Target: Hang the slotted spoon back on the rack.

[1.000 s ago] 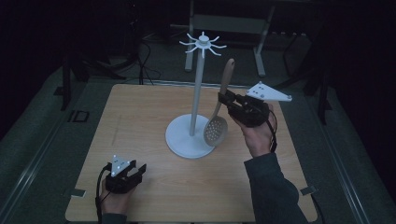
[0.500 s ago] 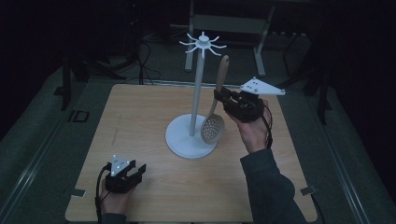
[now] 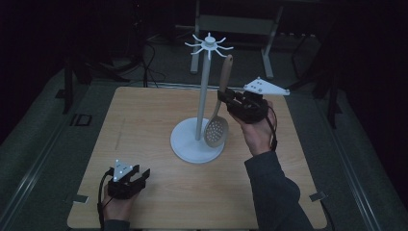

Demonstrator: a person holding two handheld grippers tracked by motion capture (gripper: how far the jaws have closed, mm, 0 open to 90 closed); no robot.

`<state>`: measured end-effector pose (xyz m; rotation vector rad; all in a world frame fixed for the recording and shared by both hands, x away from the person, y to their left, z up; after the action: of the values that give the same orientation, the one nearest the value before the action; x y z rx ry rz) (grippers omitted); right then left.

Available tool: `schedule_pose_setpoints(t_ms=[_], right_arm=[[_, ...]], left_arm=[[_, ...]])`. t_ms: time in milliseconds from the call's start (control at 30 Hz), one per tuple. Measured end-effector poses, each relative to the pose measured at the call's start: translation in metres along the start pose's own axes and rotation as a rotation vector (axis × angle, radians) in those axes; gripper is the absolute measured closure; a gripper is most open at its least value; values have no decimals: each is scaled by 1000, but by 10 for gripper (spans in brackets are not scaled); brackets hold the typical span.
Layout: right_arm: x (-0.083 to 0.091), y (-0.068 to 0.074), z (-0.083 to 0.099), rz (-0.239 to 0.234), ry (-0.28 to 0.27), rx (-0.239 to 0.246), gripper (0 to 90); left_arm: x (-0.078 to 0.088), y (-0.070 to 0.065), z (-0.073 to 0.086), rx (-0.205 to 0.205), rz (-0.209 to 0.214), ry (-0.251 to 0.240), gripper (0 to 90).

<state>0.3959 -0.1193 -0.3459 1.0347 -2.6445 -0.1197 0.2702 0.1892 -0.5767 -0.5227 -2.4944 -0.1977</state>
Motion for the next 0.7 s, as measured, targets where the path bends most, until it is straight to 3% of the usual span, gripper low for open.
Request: schedule_pose_setpoints(t_ms=[700], right_arm=[[-13,3,-6,-6,23,-12,748]], left_arm=[[0,0,0,2,1,-3,527]])
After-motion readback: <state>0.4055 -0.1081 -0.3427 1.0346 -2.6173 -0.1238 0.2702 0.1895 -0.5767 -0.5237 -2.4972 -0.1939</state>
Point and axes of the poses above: each handheld gripper's, and its own axes: x roughly backward along the jaws, z roughly out of its underside, y roughly to its left, the point moved 5 cm from there along -x, roughly forward along the jaws, and after that the axes turned 9 degrees about -x, right-handed, at the moved point
